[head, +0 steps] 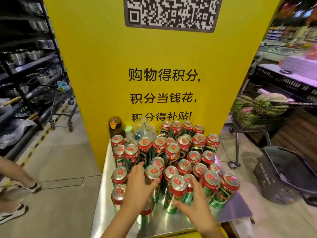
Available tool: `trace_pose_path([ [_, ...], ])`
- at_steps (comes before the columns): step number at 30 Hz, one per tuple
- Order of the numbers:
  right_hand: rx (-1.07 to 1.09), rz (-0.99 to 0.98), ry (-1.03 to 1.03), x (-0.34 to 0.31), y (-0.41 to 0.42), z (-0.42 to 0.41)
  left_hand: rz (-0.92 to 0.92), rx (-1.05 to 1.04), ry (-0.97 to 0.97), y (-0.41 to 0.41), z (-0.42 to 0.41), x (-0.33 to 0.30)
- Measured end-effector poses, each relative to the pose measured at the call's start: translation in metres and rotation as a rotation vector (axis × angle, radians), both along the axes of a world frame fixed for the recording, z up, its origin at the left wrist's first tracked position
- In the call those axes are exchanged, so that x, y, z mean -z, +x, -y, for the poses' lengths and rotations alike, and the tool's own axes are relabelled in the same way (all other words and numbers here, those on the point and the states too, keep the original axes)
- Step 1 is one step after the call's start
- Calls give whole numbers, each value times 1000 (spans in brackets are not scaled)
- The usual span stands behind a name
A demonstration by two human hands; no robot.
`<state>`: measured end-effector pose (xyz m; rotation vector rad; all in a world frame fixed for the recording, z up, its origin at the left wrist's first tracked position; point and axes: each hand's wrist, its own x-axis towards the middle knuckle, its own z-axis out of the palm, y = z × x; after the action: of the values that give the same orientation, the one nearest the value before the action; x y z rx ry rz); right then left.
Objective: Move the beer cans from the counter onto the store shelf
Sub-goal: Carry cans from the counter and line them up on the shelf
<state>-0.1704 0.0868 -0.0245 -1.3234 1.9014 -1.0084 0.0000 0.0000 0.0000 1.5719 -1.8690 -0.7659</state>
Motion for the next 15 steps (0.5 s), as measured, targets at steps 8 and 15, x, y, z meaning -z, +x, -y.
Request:
trace_pose_path([
  [8,-12,-52,96,20,-1,26,66,22,-19,-20,17,16],
  [15,92,-38,-19,30,-4,28,50,49,11,-17,23,20],
])
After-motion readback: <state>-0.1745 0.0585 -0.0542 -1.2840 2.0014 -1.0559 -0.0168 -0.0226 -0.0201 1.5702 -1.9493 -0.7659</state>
